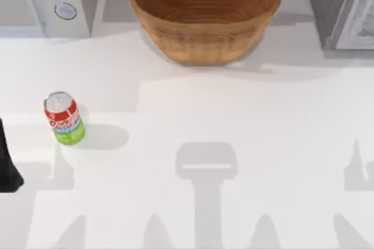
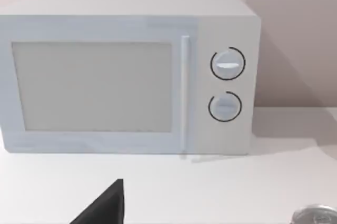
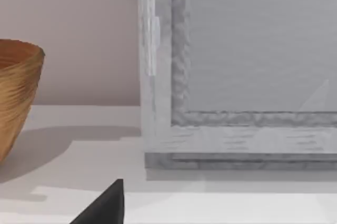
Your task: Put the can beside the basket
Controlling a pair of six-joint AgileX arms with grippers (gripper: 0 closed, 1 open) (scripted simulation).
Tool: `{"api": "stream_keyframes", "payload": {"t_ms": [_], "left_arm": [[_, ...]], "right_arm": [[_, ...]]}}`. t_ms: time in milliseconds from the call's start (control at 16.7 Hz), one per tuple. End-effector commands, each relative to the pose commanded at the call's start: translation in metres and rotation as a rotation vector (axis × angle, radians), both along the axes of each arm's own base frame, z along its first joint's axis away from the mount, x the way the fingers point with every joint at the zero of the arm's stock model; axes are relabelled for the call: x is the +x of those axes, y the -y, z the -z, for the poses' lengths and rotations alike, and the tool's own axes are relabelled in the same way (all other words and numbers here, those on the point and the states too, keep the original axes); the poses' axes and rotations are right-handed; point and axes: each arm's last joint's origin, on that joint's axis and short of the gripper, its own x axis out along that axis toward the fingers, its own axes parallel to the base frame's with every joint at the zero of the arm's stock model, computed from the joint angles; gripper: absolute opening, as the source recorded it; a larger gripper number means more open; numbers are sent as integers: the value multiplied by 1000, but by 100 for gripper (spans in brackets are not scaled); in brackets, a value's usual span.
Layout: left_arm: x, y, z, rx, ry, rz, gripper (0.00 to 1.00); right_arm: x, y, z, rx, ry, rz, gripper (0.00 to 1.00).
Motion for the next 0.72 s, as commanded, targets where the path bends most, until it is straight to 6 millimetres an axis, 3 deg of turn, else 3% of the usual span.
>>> {"api": "stream_keyframes", "payload": {"t_ms": [360,540,720], "left_arm": [[2,2,-15,35,-86,18,100],[10,4,-42,94,-226,47,100],[33,7,-73,175,-426,96,100]], "right_arm": [[0,0,0,0,0,0,100],[0,0,0,0,0,0,100],[0,0,0,0,0,0,100]]}}
